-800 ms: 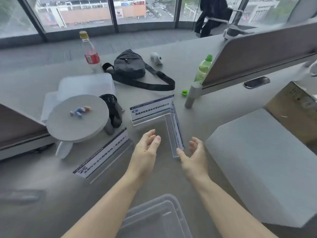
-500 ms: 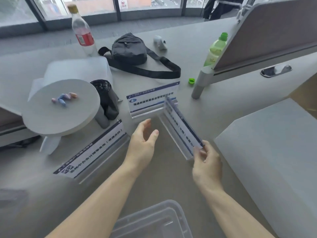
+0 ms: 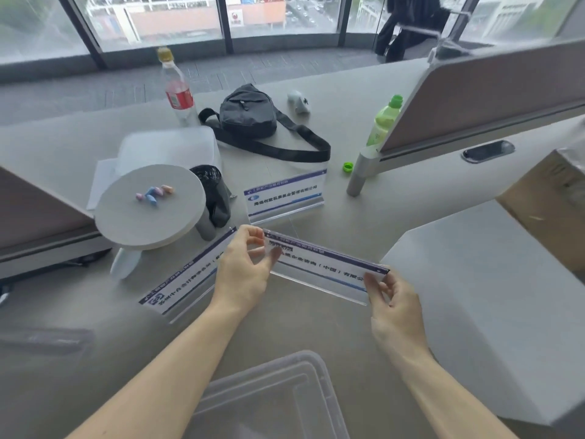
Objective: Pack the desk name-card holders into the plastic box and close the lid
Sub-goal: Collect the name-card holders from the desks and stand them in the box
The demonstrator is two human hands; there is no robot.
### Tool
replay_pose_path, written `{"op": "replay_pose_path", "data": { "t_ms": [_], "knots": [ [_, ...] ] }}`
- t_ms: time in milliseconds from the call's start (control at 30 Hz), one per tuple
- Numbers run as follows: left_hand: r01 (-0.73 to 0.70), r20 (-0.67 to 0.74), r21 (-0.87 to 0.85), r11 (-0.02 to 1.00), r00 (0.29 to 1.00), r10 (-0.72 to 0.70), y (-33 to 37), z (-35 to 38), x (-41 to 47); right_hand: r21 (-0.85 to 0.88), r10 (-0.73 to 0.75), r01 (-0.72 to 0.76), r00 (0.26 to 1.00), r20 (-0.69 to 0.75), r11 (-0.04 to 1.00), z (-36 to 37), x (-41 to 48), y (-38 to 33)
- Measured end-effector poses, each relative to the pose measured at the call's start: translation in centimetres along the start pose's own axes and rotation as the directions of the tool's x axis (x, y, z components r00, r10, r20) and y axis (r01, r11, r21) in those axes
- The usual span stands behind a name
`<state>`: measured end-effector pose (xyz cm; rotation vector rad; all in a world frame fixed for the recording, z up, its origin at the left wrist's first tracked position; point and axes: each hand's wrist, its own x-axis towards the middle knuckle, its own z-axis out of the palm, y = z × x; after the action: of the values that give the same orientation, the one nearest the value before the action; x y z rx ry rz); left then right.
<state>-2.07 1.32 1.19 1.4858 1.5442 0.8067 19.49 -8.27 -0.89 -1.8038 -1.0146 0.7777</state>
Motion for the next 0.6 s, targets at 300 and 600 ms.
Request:
{"op": "replay_pose_path", "data": {
  "t_ms": [300, 600],
  "knots": [
    [-0.389, -0.041, 0.468, 0.794, 0.887, 0.459, 16.7, -18.4, -9.4, 0.036, -0.309, 0.31, 0.921, 0.237, 0.95, -5.1, -5.3, -21.1],
    [-0.357, 0.117, 0.719, 0.596, 0.908, 0.402, 24.2, -32.6, -19.7, 0.096, -0.58, 0.576, 0.776, 0.247, 0.812, 0.4, -15.3, -36.2]
  ]
}}
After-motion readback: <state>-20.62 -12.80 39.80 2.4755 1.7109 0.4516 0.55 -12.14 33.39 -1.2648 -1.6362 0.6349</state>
